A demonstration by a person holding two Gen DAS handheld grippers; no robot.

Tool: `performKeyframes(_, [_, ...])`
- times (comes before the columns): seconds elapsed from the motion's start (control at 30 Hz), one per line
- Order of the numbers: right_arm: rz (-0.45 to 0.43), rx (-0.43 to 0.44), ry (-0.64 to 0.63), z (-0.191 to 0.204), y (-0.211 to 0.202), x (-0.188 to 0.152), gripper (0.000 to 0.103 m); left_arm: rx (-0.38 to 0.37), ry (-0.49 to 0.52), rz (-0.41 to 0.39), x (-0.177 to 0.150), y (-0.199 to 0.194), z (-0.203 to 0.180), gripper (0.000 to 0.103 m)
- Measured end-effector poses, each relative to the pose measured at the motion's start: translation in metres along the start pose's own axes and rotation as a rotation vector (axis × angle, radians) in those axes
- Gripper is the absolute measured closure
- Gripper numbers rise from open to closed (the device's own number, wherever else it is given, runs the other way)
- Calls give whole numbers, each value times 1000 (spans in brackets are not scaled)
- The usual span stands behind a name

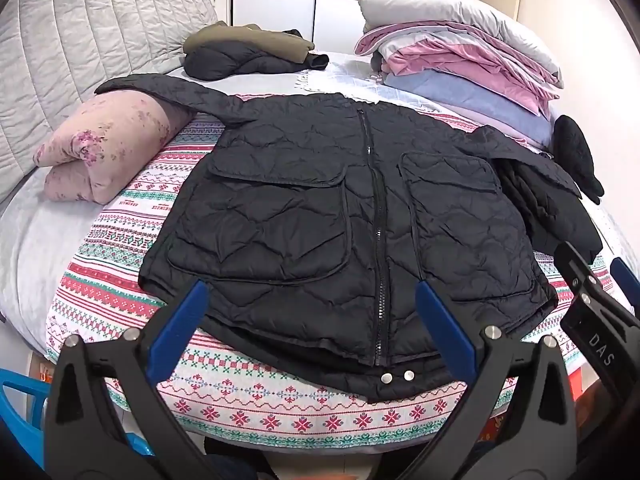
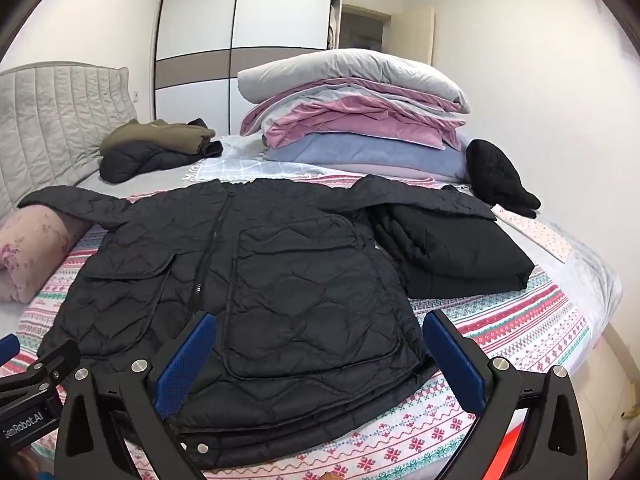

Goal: Fold large clothes

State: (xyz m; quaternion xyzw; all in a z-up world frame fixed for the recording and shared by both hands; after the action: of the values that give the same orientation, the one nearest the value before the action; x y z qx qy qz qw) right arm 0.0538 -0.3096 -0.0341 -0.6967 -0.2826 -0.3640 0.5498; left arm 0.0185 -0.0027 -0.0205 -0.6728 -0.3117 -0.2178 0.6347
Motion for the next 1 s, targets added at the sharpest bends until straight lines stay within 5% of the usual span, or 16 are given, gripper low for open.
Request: performKeyframes(1.0, [37,38,7,-1,6,-6,0,-18,-30,60,-4,10,6,0])
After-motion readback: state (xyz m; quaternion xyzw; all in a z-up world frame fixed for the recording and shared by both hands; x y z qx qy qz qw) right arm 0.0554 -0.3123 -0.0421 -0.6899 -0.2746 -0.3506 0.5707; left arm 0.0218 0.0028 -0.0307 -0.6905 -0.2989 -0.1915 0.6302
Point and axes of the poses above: each gripper's, at about its wrist camera, not at the fingertips, and y roughly the way its jaws point, z to its left, x to its top, the point moved 3 cm from there along y, roughly the way its jaws point, and after that the axes turned 2 degrees about -y, right-handed, at the moved point
